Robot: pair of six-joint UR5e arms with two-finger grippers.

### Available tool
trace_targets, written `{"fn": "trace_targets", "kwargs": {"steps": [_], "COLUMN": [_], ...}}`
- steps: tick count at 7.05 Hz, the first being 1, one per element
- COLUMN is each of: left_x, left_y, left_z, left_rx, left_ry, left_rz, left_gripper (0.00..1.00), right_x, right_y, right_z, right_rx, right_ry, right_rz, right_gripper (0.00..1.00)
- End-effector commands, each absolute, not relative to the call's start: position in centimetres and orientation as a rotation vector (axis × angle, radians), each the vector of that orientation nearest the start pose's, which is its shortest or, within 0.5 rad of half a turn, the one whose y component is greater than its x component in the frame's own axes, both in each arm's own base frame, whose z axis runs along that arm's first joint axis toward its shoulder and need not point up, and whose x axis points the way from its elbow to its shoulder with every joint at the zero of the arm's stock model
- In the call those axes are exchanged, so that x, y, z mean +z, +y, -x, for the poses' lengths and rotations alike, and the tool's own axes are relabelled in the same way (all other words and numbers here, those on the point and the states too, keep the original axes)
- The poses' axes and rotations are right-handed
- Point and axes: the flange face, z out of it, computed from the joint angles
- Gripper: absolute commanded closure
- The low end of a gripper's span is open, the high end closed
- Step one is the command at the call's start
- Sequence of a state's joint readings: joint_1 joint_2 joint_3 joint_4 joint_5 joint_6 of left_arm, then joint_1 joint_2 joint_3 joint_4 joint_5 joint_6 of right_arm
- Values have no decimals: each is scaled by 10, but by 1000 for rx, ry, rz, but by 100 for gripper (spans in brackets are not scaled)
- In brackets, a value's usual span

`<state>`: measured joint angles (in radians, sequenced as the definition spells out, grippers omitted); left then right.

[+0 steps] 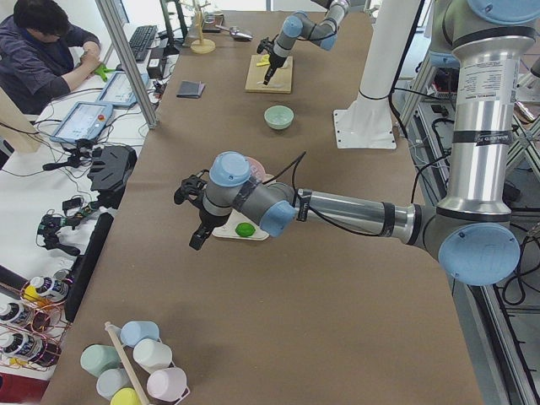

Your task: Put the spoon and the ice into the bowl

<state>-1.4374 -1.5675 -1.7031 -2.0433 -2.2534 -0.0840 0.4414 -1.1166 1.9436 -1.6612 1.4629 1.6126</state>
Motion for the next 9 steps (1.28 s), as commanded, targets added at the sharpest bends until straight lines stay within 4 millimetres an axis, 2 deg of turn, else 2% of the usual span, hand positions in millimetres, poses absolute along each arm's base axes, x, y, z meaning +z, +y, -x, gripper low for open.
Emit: {"fn": "trace_targets", "kwargs": {"steps": [1, 2, 3, 5, 8, 9], "left_x": [550, 554, 555, 561, 566, 565], "left_y": [-515, -515, -515, -512, -512, -513], "left_z": [1, 1, 1, 2, 2, 1], "left_rx": [250, 248, 248, 245, 242, 242], "left_ry": [721, 721, 721, 720, 719, 719], "left_rz": [-492, -486, -485, -474, -465, -466], "left_gripper": [2, 2, 2, 2, 2, 2], "right_x": [201, 186, 174, 166, 176, 176], "right_y": [-344, -336, -339, -350, -355, -354], "right_z": [519, 537, 567, 603, 617, 617], "right_rx": [592, 628, 680, 774, 786, 782], "right_ry": [-693, -700, -670, -634, -602, -605], "right_rz": [-231, -241, -240, -269, -311, -311], "right_gripper": [100, 100, 100, 100, 100, 83]}}
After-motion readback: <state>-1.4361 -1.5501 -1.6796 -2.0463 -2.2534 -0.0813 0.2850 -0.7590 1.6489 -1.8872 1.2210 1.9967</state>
